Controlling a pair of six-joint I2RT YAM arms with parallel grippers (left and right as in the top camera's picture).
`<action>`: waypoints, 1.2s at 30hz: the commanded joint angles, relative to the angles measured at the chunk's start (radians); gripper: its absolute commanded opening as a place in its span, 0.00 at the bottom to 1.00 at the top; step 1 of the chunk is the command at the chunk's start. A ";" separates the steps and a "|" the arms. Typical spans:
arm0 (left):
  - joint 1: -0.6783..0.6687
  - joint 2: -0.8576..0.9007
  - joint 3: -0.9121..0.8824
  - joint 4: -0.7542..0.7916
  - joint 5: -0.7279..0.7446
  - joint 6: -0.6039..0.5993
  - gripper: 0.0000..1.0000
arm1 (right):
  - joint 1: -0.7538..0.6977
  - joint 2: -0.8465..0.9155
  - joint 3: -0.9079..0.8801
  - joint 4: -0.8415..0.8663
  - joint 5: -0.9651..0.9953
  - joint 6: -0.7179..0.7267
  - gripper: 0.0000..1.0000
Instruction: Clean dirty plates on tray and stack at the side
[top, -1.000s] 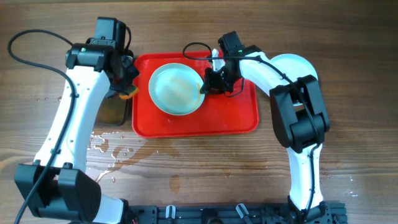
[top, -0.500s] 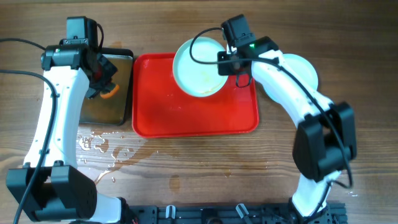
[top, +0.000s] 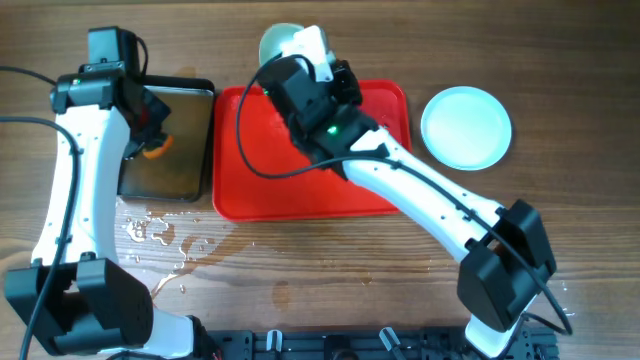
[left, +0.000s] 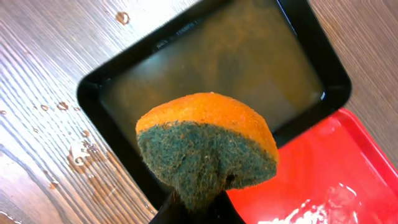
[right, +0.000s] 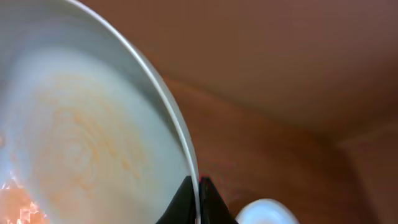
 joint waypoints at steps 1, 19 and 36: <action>0.013 0.010 0.000 0.012 -0.023 0.016 0.04 | 0.054 -0.016 0.002 0.075 0.248 -0.149 0.04; 0.013 0.010 -0.001 0.016 0.000 0.016 0.04 | 0.002 -0.018 0.002 -0.318 -0.278 0.254 0.04; 0.013 0.010 -0.001 0.016 0.000 0.016 0.04 | -0.940 -0.113 -0.129 -0.523 -0.926 0.273 0.04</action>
